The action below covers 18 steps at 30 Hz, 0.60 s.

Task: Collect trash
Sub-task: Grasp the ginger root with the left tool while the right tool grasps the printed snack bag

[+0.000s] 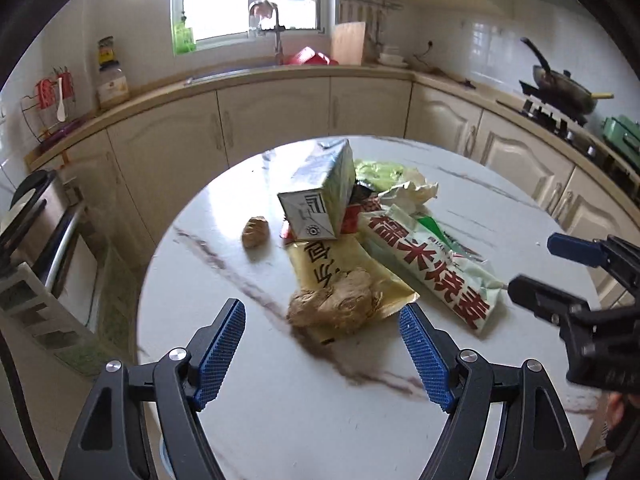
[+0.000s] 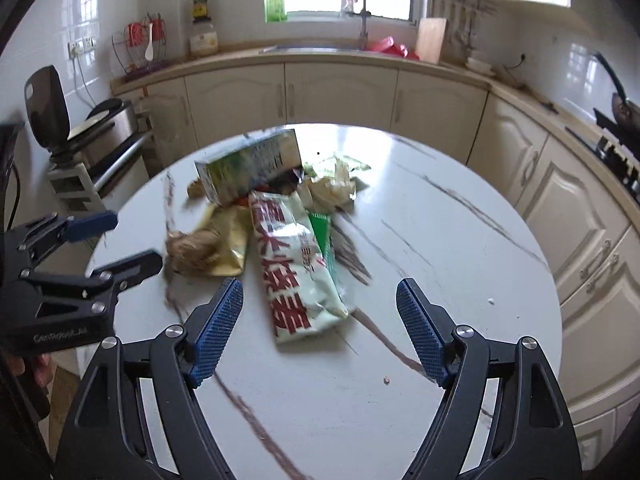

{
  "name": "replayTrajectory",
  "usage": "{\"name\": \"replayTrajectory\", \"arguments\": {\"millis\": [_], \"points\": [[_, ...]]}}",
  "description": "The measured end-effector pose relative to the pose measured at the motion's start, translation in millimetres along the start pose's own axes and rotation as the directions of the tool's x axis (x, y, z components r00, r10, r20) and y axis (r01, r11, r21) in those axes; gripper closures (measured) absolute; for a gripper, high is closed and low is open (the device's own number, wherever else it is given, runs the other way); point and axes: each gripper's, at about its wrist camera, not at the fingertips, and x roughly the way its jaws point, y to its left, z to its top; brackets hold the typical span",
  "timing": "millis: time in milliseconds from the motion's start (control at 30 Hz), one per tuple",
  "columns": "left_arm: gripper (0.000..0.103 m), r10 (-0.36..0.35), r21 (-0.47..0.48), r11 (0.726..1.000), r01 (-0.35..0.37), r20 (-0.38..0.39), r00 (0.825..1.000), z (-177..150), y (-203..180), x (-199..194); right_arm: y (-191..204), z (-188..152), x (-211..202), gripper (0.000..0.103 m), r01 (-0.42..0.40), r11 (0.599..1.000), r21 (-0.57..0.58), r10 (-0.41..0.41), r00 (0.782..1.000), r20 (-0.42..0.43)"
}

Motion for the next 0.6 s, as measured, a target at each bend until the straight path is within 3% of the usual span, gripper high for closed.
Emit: {"name": "replayTrajectory", "arguments": {"millis": [233, 300, 600], "points": [[0.03, -0.012, -0.027, 1.0, 0.01, -0.067, 0.998, 32.6, 18.7, 74.0, -10.7, -2.6, 36.4, 0.026, -0.032, 0.999, -0.033, 0.03, 0.998, -0.059], [0.047, -0.044, -0.034, 0.999, 0.041, -0.074, 0.996, 34.3, 23.9, 85.1, -8.5, -0.6, 44.9, 0.026, -0.045, 0.998, -0.041, 0.042, 0.997, -0.069], [0.05, -0.097, -0.063, 0.993, 0.095, -0.022, 0.995, 24.5, 43.4, 72.3, 7.0, 12.0, 80.4, 0.026, -0.042, 0.993, -0.109, 0.028, 0.992, -0.122]]}}
